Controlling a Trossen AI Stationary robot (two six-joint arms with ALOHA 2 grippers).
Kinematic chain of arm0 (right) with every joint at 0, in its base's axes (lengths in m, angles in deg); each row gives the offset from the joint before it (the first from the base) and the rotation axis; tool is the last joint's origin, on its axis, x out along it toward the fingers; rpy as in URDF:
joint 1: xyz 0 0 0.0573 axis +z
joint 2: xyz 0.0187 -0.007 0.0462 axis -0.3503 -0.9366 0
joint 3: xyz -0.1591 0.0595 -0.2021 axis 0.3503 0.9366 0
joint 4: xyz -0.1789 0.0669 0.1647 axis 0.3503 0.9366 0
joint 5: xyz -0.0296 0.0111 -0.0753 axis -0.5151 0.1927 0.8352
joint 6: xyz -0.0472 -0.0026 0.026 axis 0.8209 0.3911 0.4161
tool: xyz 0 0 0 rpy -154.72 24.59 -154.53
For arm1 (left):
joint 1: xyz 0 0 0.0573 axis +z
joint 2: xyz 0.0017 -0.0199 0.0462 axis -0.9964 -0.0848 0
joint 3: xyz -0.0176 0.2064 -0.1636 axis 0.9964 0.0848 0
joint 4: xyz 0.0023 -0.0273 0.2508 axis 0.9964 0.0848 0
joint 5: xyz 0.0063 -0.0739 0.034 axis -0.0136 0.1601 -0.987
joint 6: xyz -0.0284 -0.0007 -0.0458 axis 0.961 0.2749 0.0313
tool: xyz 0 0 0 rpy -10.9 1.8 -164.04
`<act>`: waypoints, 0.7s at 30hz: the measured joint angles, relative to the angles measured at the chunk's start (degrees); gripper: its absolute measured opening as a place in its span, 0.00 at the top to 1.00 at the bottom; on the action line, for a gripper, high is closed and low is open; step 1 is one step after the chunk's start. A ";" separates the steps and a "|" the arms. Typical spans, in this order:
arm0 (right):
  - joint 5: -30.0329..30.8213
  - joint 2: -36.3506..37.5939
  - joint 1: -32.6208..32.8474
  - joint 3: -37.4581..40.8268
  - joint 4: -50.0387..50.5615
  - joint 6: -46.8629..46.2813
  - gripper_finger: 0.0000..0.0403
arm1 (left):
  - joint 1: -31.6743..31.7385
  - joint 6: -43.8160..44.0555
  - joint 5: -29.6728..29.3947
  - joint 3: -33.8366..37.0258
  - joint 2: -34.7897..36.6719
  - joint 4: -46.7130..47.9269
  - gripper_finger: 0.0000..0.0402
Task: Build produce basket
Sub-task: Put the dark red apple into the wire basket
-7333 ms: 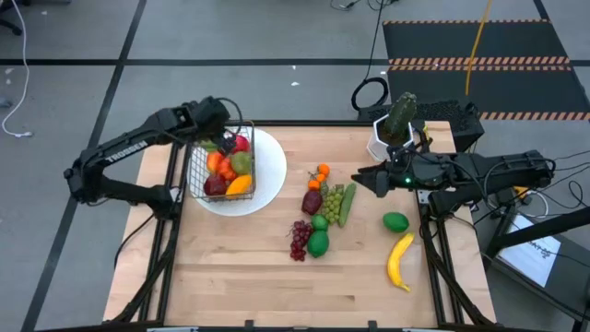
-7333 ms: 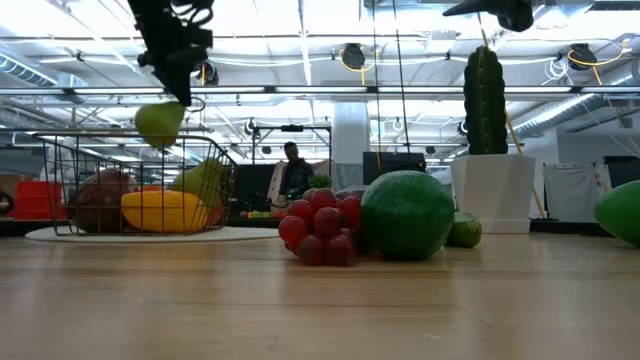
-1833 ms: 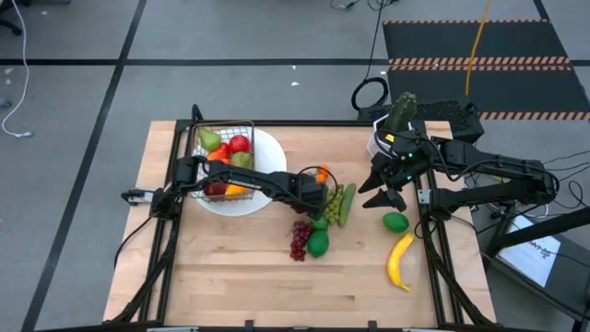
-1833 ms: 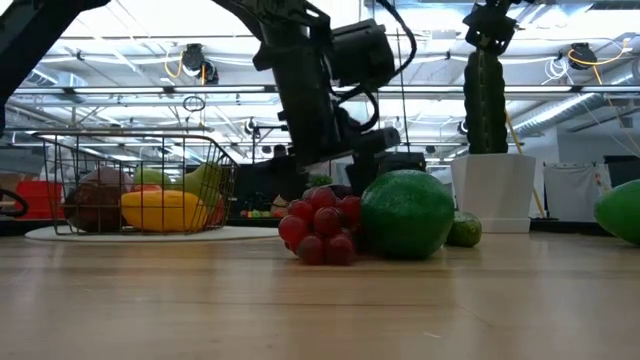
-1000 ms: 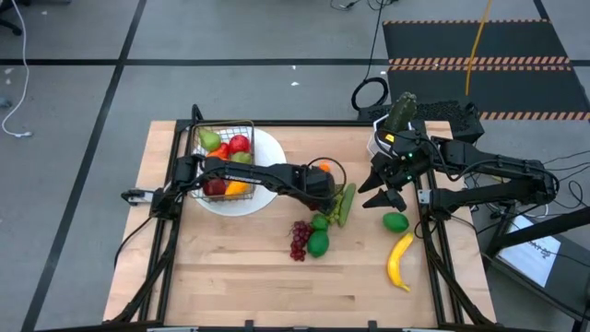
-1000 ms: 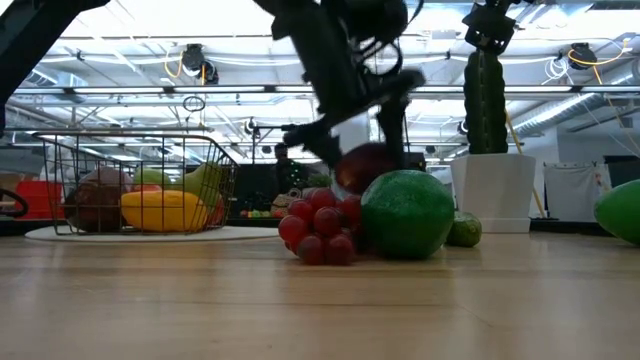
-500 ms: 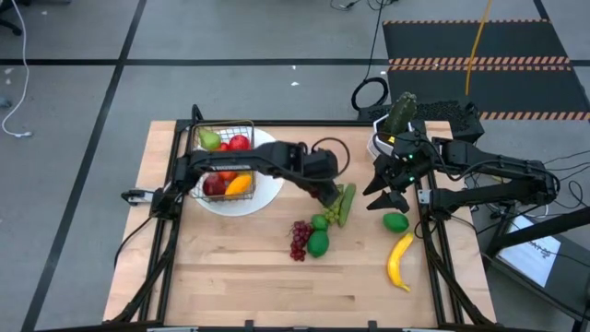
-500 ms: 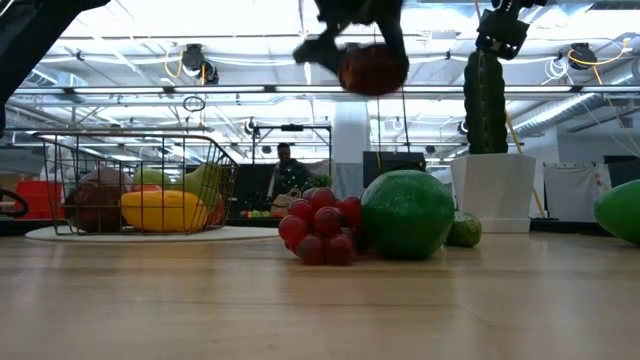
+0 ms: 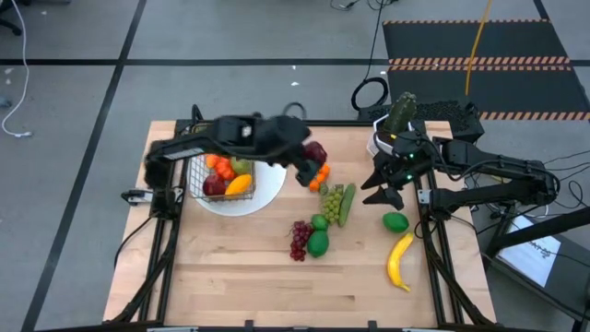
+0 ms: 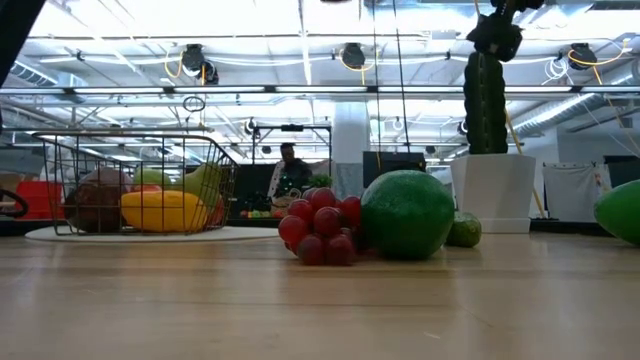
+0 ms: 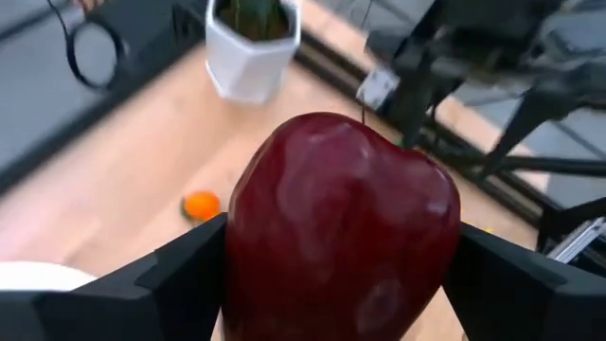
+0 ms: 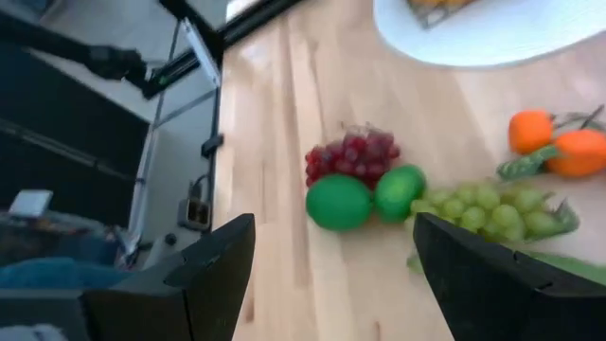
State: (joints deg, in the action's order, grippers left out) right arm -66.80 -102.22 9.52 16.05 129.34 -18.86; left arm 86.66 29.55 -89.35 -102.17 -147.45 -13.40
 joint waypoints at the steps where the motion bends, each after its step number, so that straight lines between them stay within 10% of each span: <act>1: 0.77 -0.02 -0.02 0.00 -0.83 -0.49 0.30 | 0.11 -0.88 -0.46 0.00 1.21 0.23 0.18; 21: 18.40 -0.15 -0.28 -0.01 -20.17 -21.57 0.30 | 0.75 -39.53 -2.76 0.05 17.42 -1.17 0.16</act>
State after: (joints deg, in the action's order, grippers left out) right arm -48.40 -102.38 9.24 16.04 109.16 -40.43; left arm 87.41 -9.98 -92.11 -102.12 -130.02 -14.57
